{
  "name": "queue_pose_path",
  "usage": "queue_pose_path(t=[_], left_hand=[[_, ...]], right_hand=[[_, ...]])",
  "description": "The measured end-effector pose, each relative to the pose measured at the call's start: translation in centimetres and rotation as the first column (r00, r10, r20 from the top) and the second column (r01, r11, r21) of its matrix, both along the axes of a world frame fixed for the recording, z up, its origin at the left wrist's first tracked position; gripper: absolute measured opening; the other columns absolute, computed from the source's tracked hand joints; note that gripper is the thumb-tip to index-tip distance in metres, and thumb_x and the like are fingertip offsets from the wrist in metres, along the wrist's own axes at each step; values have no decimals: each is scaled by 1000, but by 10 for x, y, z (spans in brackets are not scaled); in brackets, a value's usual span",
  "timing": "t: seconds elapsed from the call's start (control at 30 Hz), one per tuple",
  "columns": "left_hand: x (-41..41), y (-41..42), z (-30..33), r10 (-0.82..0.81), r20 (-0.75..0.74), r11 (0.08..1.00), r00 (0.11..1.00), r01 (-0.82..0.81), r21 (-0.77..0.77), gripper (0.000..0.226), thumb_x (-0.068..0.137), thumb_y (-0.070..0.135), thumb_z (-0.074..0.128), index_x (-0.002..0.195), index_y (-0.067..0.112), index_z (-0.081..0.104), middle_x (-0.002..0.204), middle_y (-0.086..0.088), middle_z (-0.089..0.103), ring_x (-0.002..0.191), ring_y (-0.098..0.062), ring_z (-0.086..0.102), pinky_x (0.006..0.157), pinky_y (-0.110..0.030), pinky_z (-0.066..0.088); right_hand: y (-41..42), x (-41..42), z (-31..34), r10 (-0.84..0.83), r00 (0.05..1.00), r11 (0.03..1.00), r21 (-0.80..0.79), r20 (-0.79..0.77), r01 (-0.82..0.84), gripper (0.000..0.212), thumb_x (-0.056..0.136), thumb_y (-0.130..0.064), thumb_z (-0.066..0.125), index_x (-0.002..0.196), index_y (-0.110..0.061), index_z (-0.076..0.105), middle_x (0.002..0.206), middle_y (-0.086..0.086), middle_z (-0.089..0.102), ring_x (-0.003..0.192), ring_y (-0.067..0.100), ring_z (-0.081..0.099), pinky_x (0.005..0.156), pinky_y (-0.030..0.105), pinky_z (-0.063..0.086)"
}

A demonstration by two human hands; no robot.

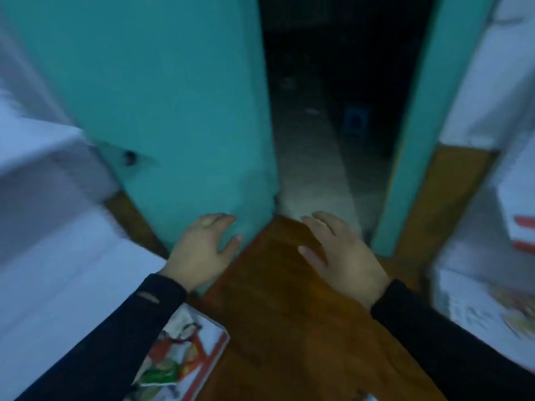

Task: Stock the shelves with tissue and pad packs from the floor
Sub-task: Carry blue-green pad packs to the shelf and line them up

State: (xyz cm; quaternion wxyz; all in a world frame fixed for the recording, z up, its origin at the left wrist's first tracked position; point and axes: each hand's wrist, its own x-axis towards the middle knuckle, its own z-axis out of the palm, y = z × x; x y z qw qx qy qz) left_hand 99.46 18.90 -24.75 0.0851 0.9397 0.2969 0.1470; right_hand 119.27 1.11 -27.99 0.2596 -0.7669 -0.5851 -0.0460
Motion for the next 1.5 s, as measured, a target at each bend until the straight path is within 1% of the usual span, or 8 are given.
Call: queue_pose_path(t=[0.27, 0.4, 0.53, 0.73, 0.93, 1.1, 1.37, 1.5], left_hand=[[-195, 7, 157, 396, 83, 898, 915, -405, 172, 74, 83, 65, 25, 136, 19, 49, 133, -2, 54, 123, -23, 47, 101, -32, 35], [-276, 21, 192, 530, 129, 810, 838, -545, 218, 65, 86, 59, 36, 137, 21, 48, 136, -1, 53, 125, -22, 45, 103, -34, 37], [-347, 53, 217, 625, 151, 729, 766, -642, 239, 54, 93, 50, 46, 139, 21, 46, 138, -2, 51, 129, -21, 42, 103, -32, 34], [-429, 127, 241, 730, 17, 660, 683, -712, 238, 55, 90, 49, 51, 137, 22, 44, 128, -5, 54, 120, -25, 47, 96, -35, 40], [-460, 195, 249, 759, -92, 649, 644, -739, 179, 62, 90, 49, 51, 143, 21, 36, 137, -9, 47, 126, -28, 42, 102, -37, 37], [-464, 238, 249, 803, -199, 592, 562, -791, 156, 58, 90, 55, 46, 136, 20, 43, 132, -11, 50, 122, -29, 46, 99, -38, 40], [-431, 265, 242, 820, -425, 480, 383, -865, 146, 58, 94, 61, 31, 137, 25, 43, 137, -8, 52, 124, -28, 49, 104, -40, 36], [-428, 274, 245, 771, -474, 525, 426, -846, 91, 55, 85, 58, 47, 135, 36, 41, 139, 2, 50, 127, -25, 46, 107, -44, 32]], right_hand=[[114, -134, 155, 363, 924, 908, 176, 121, -380, 59, 87, -48, 42, 134, -13, 50, 133, 12, 51, 120, 31, 51, 103, 40, 42], [159, -202, 195, 511, 844, 822, 193, 165, -535, 60, 86, -49, 41, 134, -13, 50, 131, 10, 51, 120, 27, 50, 103, 37, 42], [210, -267, 217, 612, 768, 732, 230, 190, -641, 50, 84, -31, 59, 128, -10, 56, 124, 10, 56, 113, 27, 55, 96, 38, 47], [297, -352, 235, 663, 726, 714, 136, 184, -687, 59, 90, -47, 44, 141, -18, 43, 138, 3, 46, 126, 20, 44, 106, 27, 33], [371, -393, 238, 675, 715, 718, 57, 182, -693, 57, 92, -38, 55, 143, -19, 38, 139, 2, 44, 126, 20, 44, 107, 26, 32], [428, -408, 243, 734, 657, 669, -17, 173, -743, 59, 91, -37, 57, 144, -19, 37, 141, 3, 42, 128, 19, 41, 106, 23, 29], [504, -436, 236, 871, 451, 491, -303, 196, -817, 71, 94, -43, 50, 152, -25, 15, 160, 2, 9, 147, 22, 7, 118, 35, 12], [525, -420, 235, 885, 420, 466, -357, 202, -810, 70, 89, -46, 55, 149, -26, 26, 151, 3, 30, 138, 26, 28, 112, 37, 27]])
